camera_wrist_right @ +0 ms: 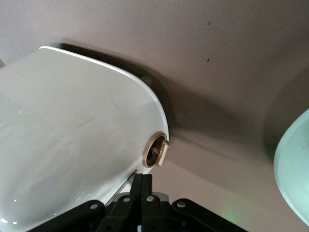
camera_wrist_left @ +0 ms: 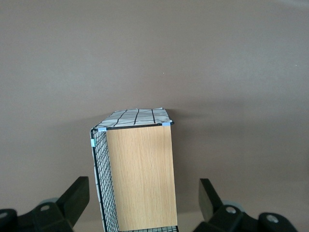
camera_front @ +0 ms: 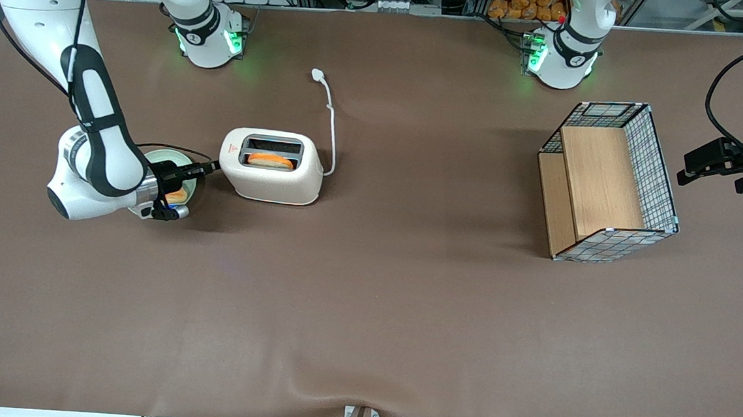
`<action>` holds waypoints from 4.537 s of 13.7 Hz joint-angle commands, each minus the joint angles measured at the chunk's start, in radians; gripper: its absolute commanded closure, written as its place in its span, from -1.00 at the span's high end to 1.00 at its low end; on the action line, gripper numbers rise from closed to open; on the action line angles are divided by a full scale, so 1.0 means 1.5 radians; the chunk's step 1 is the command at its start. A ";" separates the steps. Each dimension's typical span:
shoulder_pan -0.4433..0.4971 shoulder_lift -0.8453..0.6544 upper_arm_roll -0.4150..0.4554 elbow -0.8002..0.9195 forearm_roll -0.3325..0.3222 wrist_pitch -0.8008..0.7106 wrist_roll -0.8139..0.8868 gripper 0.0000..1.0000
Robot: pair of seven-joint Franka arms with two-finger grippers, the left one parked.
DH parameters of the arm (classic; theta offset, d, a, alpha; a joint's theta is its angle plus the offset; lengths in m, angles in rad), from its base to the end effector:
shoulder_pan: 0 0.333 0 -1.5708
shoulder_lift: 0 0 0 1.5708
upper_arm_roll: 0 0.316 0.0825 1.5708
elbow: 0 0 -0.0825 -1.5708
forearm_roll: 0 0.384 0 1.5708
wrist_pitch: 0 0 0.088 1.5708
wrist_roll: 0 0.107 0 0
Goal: Press toaster button with right arm
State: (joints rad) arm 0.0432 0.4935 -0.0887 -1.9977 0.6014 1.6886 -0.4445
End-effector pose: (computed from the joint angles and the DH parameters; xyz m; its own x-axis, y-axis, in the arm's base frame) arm 0.5197 0.0301 0.1878 0.8160 0.2444 -0.5238 -0.1416 -0.7941 -0.5911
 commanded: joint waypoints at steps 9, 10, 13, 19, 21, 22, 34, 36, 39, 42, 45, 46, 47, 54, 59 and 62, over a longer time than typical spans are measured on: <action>0.007 0.028 -0.019 0.176 -0.041 -0.061 0.006 1.00; 0.005 0.027 -0.019 0.197 -0.052 -0.062 0.006 1.00; 0.001 0.024 -0.019 0.269 -0.098 -0.069 0.006 1.00; 0.018 -0.060 -0.017 0.351 -0.278 -0.061 0.026 1.00; 0.017 -0.093 -0.019 0.357 -0.299 -0.062 0.030 1.00; 0.013 -0.104 -0.020 0.357 -0.301 -0.068 0.041 1.00; -0.051 -0.347 0.014 0.246 -0.351 -0.119 0.180 1.00; -0.063 -0.367 0.019 0.237 -0.352 -0.139 0.209 1.00; -0.064 -0.368 0.027 0.246 -0.356 -0.157 0.264 1.00; -0.064 -0.367 0.060 0.261 -0.415 -0.156 0.279 1.00; -0.065 -0.364 0.058 0.260 -0.407 -0.159 0.293 1.00; -0.067 -0.365 0.056 0.260 -0.407 -0.162 0.291 1.00; -0.069 -0.365 0.056 0.263 -0.406 -0.168 0.291 1.00; -0.063 -0.341 0.056 0.346 -0.407 -0.239 0.292 1.00; -0.051 -0.340 0.061 0.360 -0.407 -0.239 0.296 1.00; -0.052 -0.340 0.060 0.359 -0.410 -0.239 0.296 1.00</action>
State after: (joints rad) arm -0.0349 -0.0359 -0.0029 -1.4949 0.0073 1.3505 -0.0136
